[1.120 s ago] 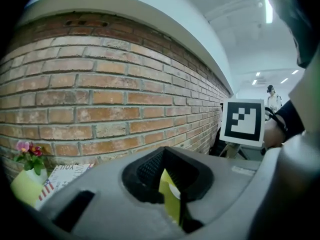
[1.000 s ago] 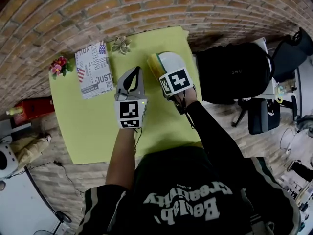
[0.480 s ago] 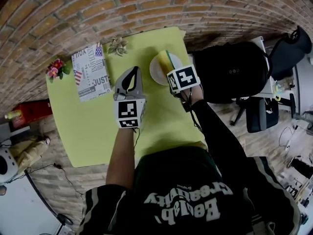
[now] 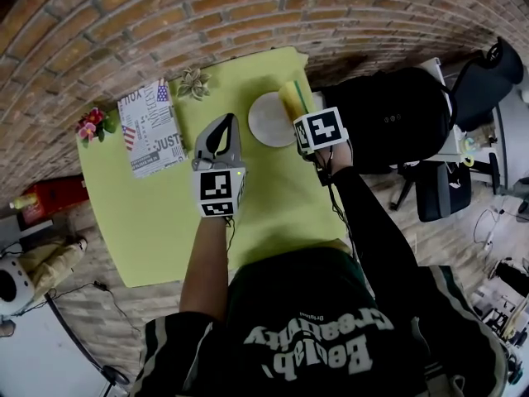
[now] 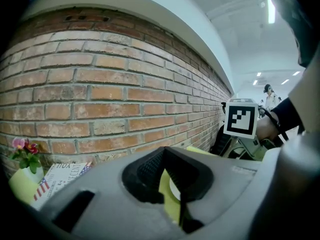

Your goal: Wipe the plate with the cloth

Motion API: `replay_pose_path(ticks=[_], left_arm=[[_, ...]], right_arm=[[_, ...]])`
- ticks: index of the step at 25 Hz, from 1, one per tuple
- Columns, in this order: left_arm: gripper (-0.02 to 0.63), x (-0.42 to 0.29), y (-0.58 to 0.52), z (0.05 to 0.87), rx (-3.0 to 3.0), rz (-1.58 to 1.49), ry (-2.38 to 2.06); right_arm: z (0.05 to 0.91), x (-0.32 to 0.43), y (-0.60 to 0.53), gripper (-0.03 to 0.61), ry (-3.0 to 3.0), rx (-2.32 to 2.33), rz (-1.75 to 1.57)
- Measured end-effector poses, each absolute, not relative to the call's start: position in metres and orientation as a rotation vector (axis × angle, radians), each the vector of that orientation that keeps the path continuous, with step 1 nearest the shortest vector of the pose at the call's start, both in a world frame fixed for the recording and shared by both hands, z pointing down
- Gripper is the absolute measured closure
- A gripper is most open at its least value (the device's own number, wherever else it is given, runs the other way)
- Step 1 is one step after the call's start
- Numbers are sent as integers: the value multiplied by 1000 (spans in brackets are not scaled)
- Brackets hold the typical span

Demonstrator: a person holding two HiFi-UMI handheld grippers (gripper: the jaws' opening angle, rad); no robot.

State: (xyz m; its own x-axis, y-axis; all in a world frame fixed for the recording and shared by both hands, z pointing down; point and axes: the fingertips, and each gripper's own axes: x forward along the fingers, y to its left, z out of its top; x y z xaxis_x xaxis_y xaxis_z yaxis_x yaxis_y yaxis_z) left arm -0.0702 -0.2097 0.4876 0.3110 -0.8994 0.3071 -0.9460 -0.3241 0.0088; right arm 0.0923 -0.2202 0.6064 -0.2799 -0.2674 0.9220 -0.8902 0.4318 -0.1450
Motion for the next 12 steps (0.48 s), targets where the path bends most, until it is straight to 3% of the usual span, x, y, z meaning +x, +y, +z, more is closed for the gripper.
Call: replay_pose_path(ticks=[12], left_arm=[[611,-75,-204,483,2384,356,-1692]], right_arm=[[603,9,-181,441,-1895,753,859]])
